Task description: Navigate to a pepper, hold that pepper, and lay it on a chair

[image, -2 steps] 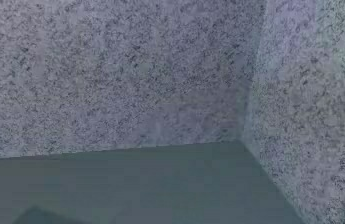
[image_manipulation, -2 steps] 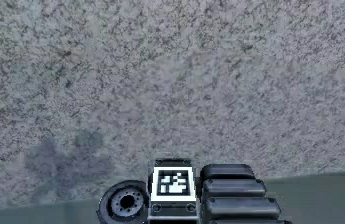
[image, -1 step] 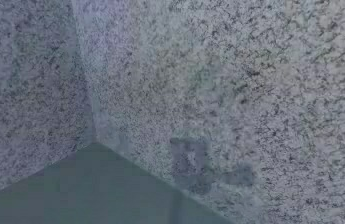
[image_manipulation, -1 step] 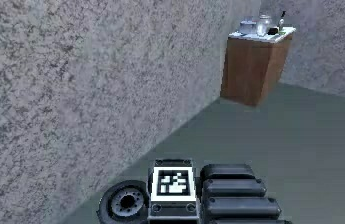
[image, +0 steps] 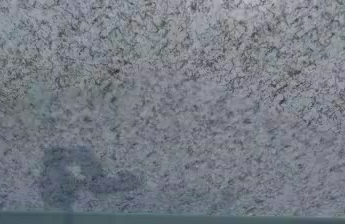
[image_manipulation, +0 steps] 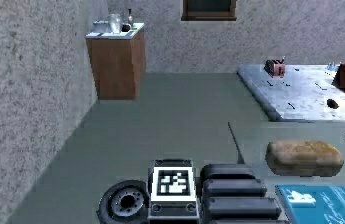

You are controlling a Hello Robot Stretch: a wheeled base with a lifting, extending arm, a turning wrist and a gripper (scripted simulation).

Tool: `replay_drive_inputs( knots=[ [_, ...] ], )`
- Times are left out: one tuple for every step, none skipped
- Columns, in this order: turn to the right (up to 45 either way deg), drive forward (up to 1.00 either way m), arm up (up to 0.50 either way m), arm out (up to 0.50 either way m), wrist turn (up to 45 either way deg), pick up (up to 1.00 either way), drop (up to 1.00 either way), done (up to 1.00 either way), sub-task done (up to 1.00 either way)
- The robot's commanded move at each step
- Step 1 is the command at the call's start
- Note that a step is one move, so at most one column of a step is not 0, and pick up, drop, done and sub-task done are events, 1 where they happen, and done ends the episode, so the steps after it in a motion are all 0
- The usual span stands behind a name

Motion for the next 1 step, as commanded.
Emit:
replay_drive_inputs(
  knots=[
    [0.0, 0.25, 0.00, 0.00, 0.0, 0.00, 0.00, 0.00, 0.00]
  ],
)
